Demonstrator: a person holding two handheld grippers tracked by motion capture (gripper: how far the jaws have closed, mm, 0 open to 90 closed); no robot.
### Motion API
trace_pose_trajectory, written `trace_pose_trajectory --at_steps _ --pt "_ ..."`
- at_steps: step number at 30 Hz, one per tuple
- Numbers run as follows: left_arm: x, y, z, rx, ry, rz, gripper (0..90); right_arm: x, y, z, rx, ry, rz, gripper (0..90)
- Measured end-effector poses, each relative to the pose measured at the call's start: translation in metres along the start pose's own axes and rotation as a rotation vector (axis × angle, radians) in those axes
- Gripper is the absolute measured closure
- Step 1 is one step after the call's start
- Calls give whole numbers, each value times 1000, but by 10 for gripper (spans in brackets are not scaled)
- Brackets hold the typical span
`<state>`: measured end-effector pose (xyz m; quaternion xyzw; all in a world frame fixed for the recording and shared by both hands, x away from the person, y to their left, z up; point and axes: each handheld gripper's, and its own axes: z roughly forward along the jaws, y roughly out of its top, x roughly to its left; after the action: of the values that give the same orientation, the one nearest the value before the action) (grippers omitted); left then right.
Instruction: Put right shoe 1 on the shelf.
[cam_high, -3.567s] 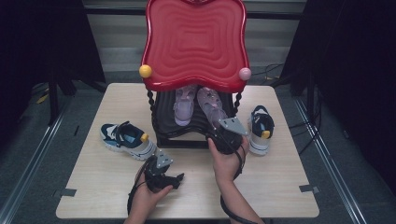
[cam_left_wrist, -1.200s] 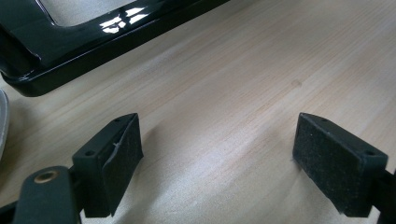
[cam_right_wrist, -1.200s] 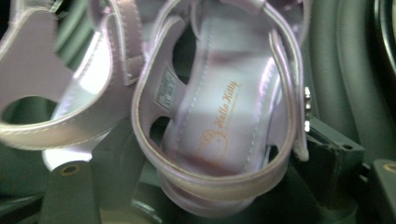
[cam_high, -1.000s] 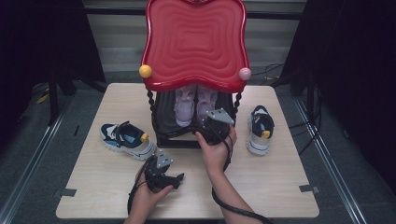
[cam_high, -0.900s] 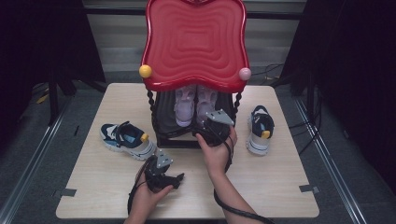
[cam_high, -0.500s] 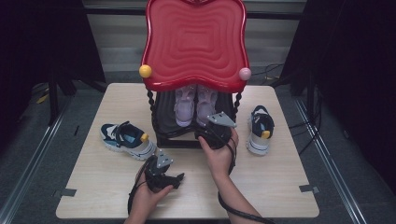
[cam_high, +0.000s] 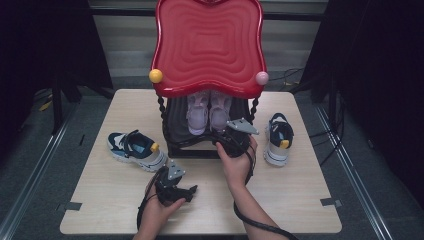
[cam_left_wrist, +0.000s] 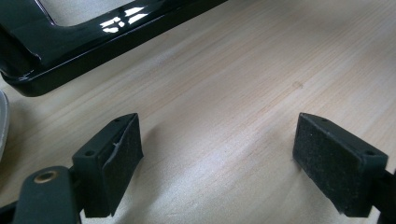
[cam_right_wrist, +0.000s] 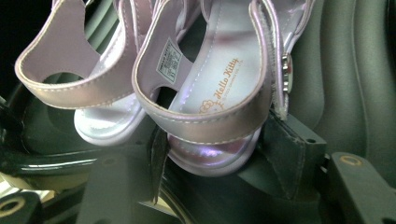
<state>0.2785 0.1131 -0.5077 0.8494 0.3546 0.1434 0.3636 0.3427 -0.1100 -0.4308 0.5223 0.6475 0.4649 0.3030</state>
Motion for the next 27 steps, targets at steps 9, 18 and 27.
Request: trace_pose_trajectory --at_steps 9,18,27 --pt "0 0 0 0 0 1 153 -2 -1 0 -15 9 -12 356" --pt "0 0 0 0 0 0 153 -7 -4 -13 13 66 -75 266" --pt "0 0 0 0 0 0 153 -15 -13 -39 24 150 -129 230"
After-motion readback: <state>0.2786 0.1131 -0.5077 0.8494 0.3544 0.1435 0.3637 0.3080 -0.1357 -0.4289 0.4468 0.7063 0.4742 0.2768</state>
